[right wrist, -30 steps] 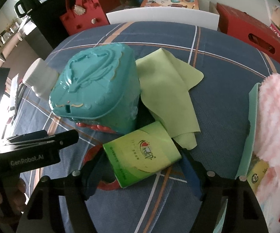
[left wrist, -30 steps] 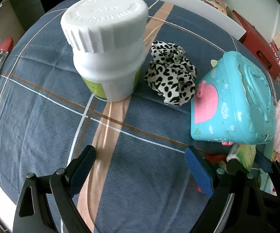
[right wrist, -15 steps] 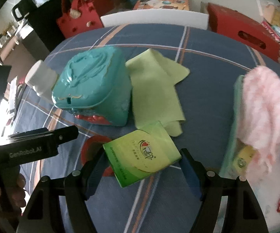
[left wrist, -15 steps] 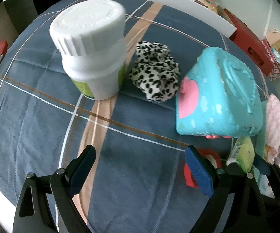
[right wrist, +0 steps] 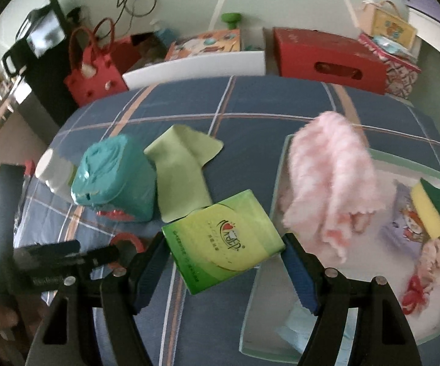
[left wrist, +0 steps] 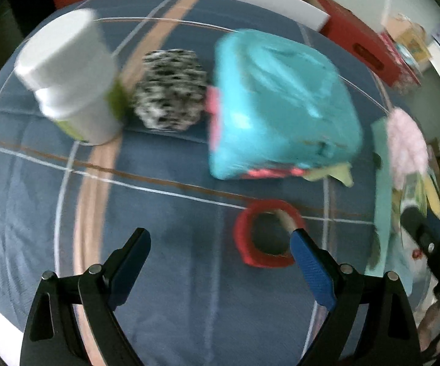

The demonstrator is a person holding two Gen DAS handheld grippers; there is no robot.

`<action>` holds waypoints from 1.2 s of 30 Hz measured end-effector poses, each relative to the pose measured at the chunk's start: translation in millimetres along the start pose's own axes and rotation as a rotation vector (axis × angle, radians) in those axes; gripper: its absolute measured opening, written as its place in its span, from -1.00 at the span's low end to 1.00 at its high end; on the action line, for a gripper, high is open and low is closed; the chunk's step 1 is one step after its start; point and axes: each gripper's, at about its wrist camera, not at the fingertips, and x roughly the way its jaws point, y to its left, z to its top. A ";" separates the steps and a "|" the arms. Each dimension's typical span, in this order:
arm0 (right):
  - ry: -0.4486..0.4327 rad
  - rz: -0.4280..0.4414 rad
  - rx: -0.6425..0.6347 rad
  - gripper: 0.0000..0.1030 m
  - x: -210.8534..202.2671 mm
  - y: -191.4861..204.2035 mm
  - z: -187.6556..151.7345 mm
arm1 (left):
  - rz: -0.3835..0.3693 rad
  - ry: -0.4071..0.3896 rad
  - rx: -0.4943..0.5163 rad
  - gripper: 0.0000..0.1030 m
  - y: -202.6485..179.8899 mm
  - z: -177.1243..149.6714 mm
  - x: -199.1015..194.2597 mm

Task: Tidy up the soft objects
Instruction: 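Grasp the red tape roll with the left gripper while the right grasps the green tissue pack, then carry the tape roll and tissue pack over the tray with both grippers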

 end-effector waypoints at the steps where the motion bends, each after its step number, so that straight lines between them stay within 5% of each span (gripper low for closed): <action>1: -0.005 -0.001 0.005 0.50 -2.0 -1.5 -0.5 | 0.006 0.001 0.017 0.80 -5.8 -0.9 0.5; 9: -0.006 -0.012 0.033 0.50 -4.5 -11.4 -0.7 | 0.045 0.013 0.128 0.75 -51.0 -11.7 9.2; 18: -0.004 -0.011 0.032 0.50 -3.5 -12.0 -2.0 | 0.036 0.017 0.172 0.13 -83.4 -15.4 15.4; 29: -0.047 -0.019 0.053 0.50 -17.2 -20.3 0.1 | -0.010 -0.044 0.226 0.11 -98.8 -15.3 -10.6; 36: -0.103 -0.121 0.137 0.50 -38.9 -53.3 1.1 | -0.043 -0.122 0.302 0.11 -134.5 -19.3 -37.0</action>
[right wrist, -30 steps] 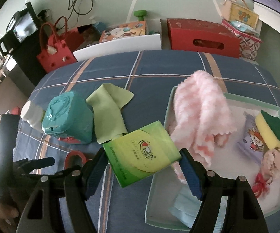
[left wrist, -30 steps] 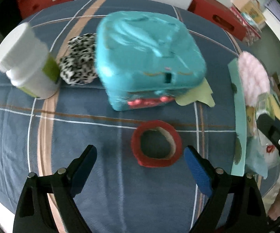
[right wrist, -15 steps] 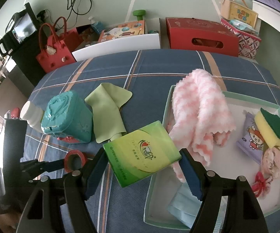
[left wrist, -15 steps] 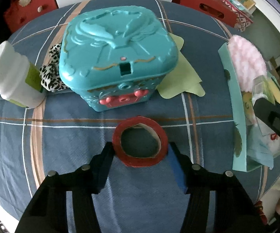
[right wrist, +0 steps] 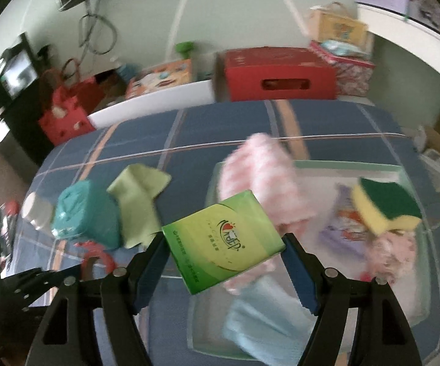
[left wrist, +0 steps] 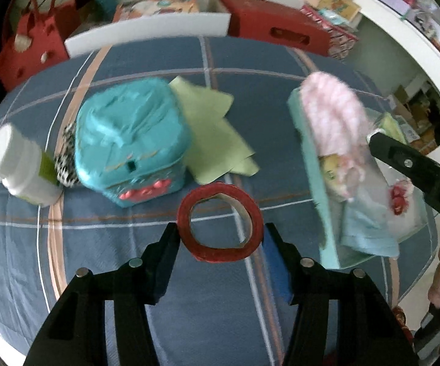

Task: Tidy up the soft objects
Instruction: 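Carry the tape roll and tissue pack over the tray with both grippers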

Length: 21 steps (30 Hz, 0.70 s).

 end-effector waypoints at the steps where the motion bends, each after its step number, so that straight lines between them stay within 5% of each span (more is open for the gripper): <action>1: 0.000 -0.017 0.013 0.50 -1.0 -5.3 0.7 | -0.003 -0.015 0.010 0.11 -5.1 3.3 -4.2; 10: -0.008 -0.151 0.183 0.50 -14.4 -73.7 -2.5 | -0.098 -0.122 0.126 0.11 -37.1 19.1 -4.3; 21: 0.036 -0.177 0.264 0.50 -8.3 -107.9 -16.6 | -0.192 -0.066 0.294 0.11 -85.3 -5.6 24.5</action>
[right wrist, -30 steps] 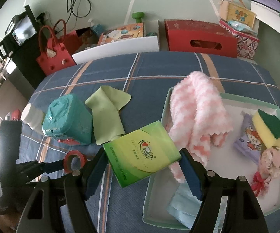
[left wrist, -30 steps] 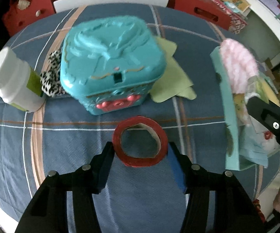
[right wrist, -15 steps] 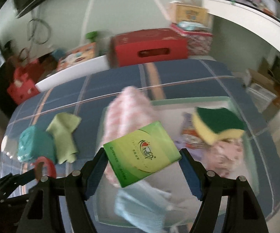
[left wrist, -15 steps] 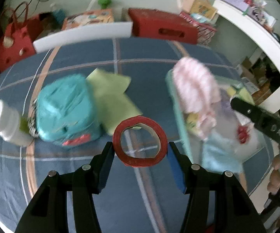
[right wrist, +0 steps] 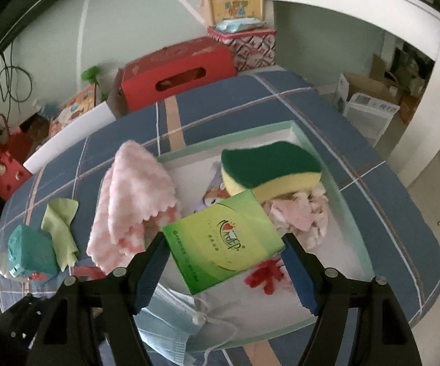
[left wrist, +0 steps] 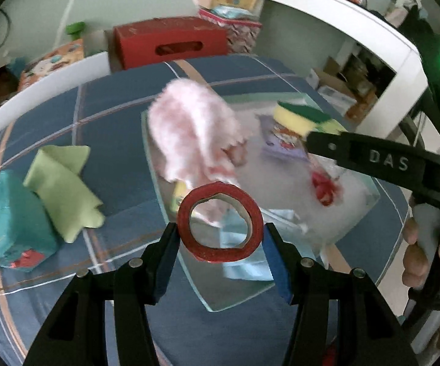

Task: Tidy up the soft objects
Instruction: 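Carry the tape roll and tissue pack over the tray with both grippers, then open both grippers to release the tape roll and tissue pack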

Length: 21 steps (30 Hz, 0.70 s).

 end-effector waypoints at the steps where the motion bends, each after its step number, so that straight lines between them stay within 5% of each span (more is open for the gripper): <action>1: 0.008 0.003 -0.007 0.50 2.1 2.6 -1.9 | -0.002 0.009 0.005 0.11 -0.1 -2.6 1.6; 10: 0.074 -0.007 -0.053 0.50 22.2 15.8 -13.5 | -0.011 0.071 -0.014 0.11 6.0 -7.8 18.8; 15: 0.083 -0.035 -0.042 0.53 21.7 12.6 -13.2 | -0.033 0.055 -0.014 0.49 7.0 -7.6 11.2; 21: 0.081 -0.085 -0.036 0.56 21.2 10.2 -11.8 | -0.034 0.029 -0.028 0.50 15.7 -4.9 -1.7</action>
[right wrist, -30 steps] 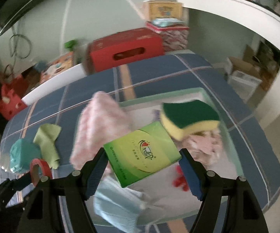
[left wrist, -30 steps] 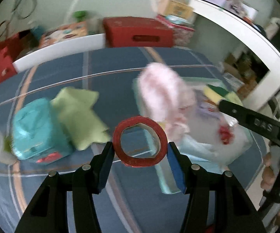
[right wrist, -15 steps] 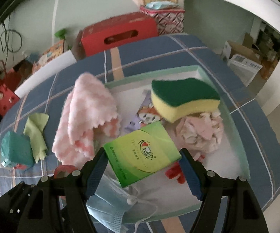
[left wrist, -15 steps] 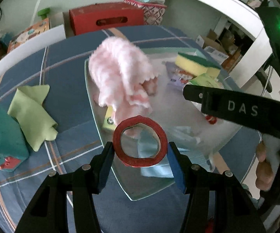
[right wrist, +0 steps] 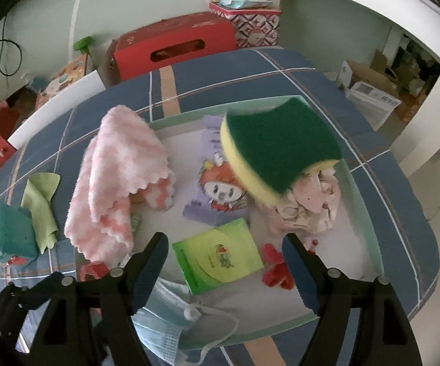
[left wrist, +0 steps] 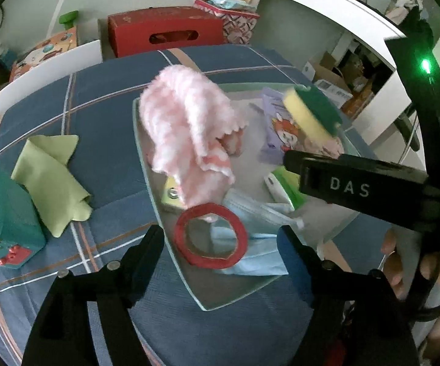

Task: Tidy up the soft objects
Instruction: 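Open both grippers to release the tape roll and tissue pack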

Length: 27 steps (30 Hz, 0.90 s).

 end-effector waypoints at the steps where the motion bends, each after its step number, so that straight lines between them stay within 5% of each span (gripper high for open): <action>1: -0.002 -0.008 0.005 0.56 -1.0 -0.4 0.0 | 0.003 -0.004 -0.011 0.50 3.7 0.2 -2.5; 10: -0.039 -0.045 0.033 0.57 -12.5 2.1 2.9 | 0.100 -0.062 -0.124 0.50 46.4 3.1 -23.4; 14: -0.036 -0.058 0.030 0.78 -10.8 9.1 2.3 | 0.108 -0.081 -0.148 0.50 57.2 2.2 -30.4; 17: -0.038 -0.060 0.012 0.78 -8.8 15.7 2.3 | 0.117 -0.088 -0.159 0.73 63.0 2.9 -32.8; 22: -0.051 -0.082 0.007 0.79 -3.6 23.0 3.8 | 0.183 -0.089 -0.165 0.74 71.0 3.9 -32.9; 24: -0.045 -0.083 0.016 0.97 0.7 24.1 3.2 | 0.206 -0.089 -0.169 0.80 75.7 4.6 -32.8; 27: -0.040 -0.085 0.002 1.00 4.5 28.8 2.6 | 0.215 -0.093 -0.176 0.81 80.7 5.2 -34.3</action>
